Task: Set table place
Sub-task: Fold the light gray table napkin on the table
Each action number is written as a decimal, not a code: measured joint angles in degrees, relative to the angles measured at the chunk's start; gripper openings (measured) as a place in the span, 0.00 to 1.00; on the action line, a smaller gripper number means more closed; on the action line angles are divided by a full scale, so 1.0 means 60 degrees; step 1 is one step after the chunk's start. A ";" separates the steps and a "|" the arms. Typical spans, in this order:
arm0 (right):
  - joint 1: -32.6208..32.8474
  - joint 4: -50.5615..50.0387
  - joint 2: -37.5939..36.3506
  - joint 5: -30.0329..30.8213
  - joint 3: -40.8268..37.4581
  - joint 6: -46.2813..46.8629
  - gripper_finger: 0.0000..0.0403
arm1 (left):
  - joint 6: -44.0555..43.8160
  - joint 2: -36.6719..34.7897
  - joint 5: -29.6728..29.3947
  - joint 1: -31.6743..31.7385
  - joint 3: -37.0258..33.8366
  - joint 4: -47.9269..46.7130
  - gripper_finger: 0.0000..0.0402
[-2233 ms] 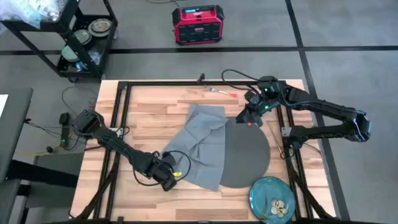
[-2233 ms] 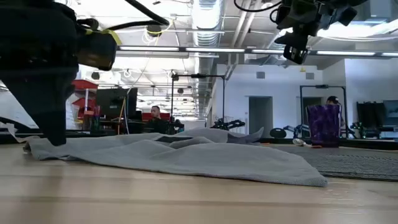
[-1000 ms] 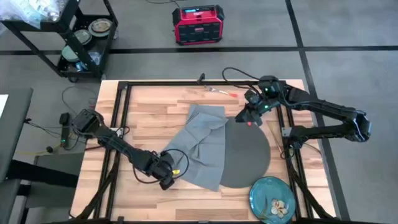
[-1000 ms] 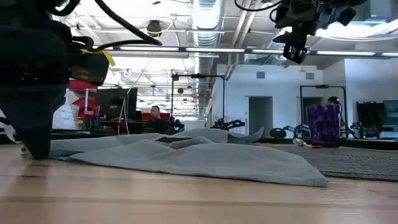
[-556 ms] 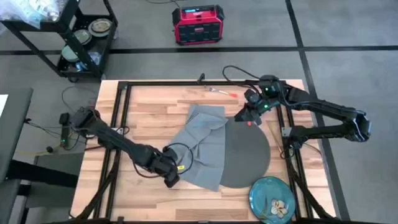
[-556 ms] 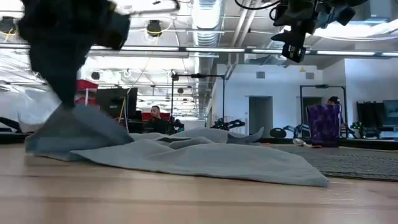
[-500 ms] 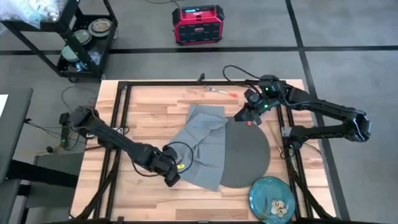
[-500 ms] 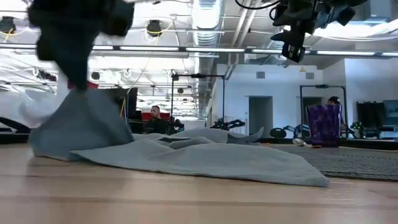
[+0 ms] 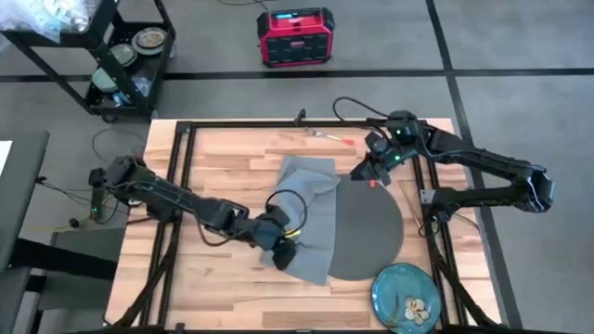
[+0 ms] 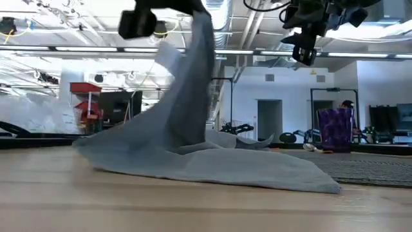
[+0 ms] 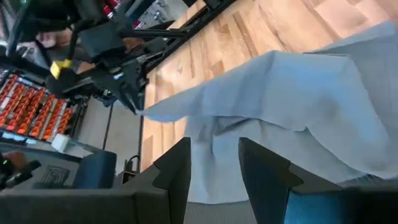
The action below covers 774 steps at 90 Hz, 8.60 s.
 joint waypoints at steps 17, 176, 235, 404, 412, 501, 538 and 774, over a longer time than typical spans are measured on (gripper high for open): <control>-0.0788 -0.0909 0.0264 -0.0187 0.0000 -0.0494 0.31 | -0.0087 0.1174 0.0646 0.0030 0.0000 0.1882 0.00; -0.1916 0.0397 0.6738 -0.1062 0.0005 0.0069 0.31 | 0.0204 0.2864 0.0886 0.0061 0.0820 0.3445 0.00; -0.1555 0.1460 0.7308 -0.0936 0.0000 0.0725 0.19 | 0.0186 0.2864 0.0773 0.0061 0.0816 0.3450 0.00; -0.2247 -0.1547 0.6885 -0.3289 0.6485 0.0294 0.00 | -0.2955 -0.1861 -0.4544 -0.2658 0.0812 -0.5327 0.00; -0.2247 -0.1508 0.6883 -0.3442 0.7067 0.0431 0.00 | -0.2627 -0.2304 -0.4904 -0.2513 0.0812 -0.5689 0.00; -0.3041 -0.1739 0.6856 -0.3893 1.0522 0.0898 0.00 | -0.0502 -0.3076 -0.6016 -0.2179 0.6398 -1.1583 0.00; -0.3125 -0.2105 0.6842 -0.3956 1.1747 0.0975 0.00 | 0.0270 -0.3116 -0.6378 -0.2178 0.7185 -1.1721 0.00; -0.3060 -0.2393 0.9031 -0.3850 1.2025 0.0485 0.00 | -0.2625 -0.5663 -0.3374 -0.1319 0.2128 -1.1775 0.00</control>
